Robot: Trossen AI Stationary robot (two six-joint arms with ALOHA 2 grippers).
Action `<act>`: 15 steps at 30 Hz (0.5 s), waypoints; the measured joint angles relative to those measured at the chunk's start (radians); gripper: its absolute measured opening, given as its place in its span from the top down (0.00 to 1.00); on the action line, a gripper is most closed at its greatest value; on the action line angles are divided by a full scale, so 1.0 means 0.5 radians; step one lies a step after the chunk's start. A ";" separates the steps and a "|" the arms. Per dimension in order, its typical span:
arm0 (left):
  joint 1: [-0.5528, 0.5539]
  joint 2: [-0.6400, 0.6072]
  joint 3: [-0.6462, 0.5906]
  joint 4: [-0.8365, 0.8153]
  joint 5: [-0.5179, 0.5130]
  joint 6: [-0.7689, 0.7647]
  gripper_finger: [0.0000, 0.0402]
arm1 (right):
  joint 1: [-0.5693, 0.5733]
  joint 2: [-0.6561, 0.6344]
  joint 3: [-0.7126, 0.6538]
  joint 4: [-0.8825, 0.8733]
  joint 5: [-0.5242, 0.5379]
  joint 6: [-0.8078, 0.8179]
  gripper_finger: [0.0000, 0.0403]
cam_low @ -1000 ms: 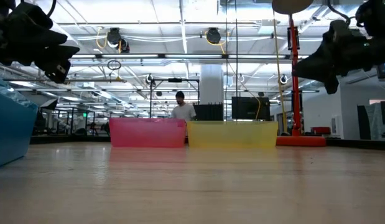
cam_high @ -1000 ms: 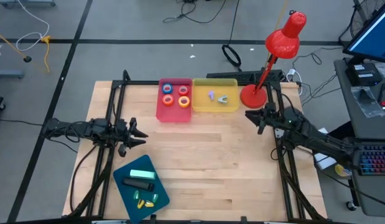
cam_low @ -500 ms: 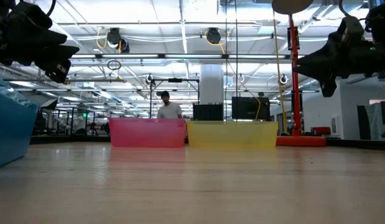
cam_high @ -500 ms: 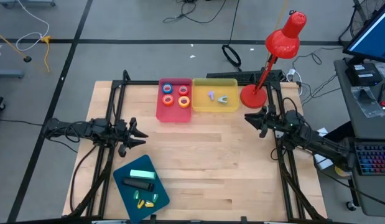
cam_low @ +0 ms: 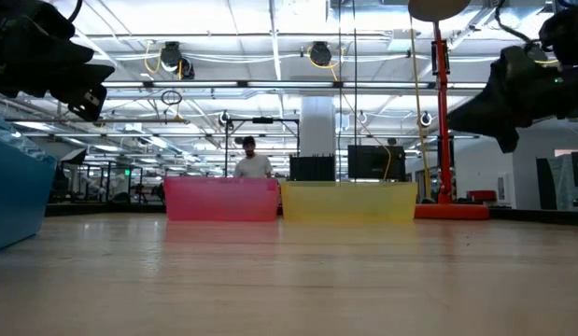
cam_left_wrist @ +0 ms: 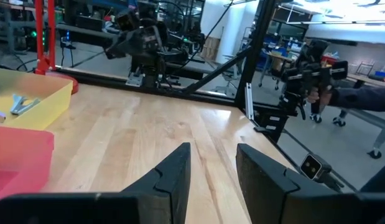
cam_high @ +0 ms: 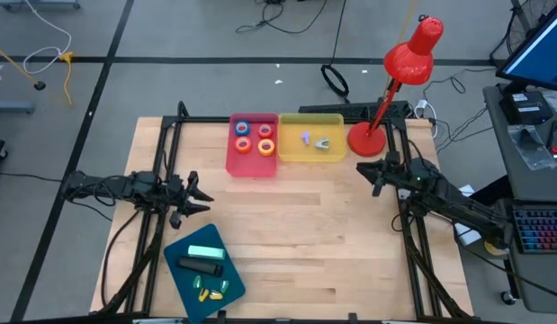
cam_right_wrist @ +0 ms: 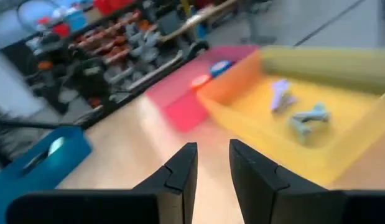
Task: Pick and place Stapler, Stapler remover, tape
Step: Return to Home Position
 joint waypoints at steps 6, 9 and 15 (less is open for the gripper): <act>0.001 0.001 0.000 0.001 0.000 -0.014 0.68 | 0.000 0.001 -0.100 0.255 0.094 -0.067 0.79; 0.000 0.001 0.000 0.001 0.000 -0.016 0.68 | 0.003 0.001 -0.106 0.251 0.042 -0.090 0.79; 0.000 0.001 -0.001 0.007 -0.001 -0.182 0.68 | 0.004 0.001 -0.110 0.249 -0.301 -0.083 0.79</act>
